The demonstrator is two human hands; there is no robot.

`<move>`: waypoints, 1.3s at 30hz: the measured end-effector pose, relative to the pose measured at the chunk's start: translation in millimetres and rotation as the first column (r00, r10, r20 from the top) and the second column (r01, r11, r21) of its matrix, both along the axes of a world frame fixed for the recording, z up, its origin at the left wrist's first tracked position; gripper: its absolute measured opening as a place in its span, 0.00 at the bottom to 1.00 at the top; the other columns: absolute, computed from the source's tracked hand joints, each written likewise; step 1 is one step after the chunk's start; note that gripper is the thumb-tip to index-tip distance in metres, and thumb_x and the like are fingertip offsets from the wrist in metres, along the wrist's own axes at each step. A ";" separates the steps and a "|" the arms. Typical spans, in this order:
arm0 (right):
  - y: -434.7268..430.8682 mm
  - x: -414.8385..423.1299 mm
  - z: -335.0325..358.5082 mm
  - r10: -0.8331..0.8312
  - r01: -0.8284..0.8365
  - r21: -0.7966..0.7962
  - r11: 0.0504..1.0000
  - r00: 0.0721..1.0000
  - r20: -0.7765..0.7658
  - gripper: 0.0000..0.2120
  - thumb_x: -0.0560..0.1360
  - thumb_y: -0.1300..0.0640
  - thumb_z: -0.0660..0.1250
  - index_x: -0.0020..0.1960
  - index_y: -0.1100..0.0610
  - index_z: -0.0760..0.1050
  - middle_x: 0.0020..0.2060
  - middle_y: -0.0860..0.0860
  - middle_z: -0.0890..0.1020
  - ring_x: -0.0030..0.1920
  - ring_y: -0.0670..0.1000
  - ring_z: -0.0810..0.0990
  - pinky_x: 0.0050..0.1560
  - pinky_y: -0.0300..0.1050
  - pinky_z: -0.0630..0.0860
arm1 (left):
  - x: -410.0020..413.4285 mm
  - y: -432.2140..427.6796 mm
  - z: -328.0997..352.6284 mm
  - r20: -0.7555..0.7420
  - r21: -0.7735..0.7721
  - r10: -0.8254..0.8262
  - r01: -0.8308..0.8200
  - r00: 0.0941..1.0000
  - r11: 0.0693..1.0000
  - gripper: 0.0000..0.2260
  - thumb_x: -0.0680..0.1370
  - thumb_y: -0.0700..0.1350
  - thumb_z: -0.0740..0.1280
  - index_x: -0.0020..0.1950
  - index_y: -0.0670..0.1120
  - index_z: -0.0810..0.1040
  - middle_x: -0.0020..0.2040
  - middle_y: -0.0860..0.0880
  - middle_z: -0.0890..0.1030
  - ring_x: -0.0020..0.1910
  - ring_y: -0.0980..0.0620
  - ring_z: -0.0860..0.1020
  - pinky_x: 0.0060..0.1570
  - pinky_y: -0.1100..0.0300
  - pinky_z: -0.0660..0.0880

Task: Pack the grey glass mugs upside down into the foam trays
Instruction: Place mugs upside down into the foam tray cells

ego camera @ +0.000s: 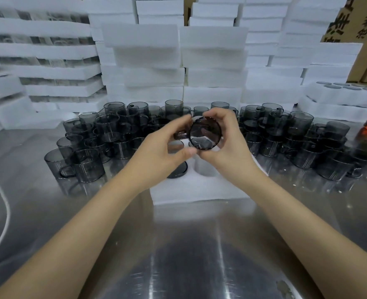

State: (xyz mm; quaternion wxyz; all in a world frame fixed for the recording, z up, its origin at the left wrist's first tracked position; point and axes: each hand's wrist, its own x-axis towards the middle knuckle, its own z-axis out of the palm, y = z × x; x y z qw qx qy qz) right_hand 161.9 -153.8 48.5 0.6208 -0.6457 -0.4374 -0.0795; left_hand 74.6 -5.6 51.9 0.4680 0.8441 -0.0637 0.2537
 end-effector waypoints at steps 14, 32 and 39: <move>0.1 -4.1 4.7 -0.049 0.082 0.116 0.990 0.963 -0.264 0.28 0.67 0.58 0.77 0.62 0.56 0.66 0.50 0.46 0.79 0.49 0.41 0.80 0.46 0.34 0.76 | -5.2 7.1 9.3 -0.104 -0.101 0.124 -0.134 0.987 0.986 0.04 0.79 0.41 0.67 0.52 0.46 0.81 0.35 0.51 0.83 0.32 0.57 0.79 0.42 0.60 0.77; -20.3 3.0 18.8 -0.156 0.242 -0.639 0.730 0.969 0.190 0.28 0.56 0.32 0.72 0.52 0.42 0.75 0.47 0.41 0.72 0.47 0.40 0.74 0.47 0.41 0.69 | -4.7 3.7 5.6 -0.132 0.041 0.295 -0.292 0.946 0.956 0.10 0.80 0.43 0.62 0.44 0.50 0.81 0.36 0.54 0.83 0.35 0.59 0.80 0.39 0.67 0.74; -19.4 0.4 11.2 -0.099 0.264 -0.621 0.738 0.953 0.288 0.31 0.61 0.31 0.68 0.58 0.46 0.72 0.52 0.40 0.74 0.51 0.40 0.74 0.51 0.44 0.72 | -4.3 0.4 4.1 -0.116 0.081 0.301 -0.293 0.947 0.953 0.09 0.80 0.44 0.64 0.44 0.51 0.82 0.37 0.55 0.83 0.39 0.59 0.80 0.42 0.66 0.74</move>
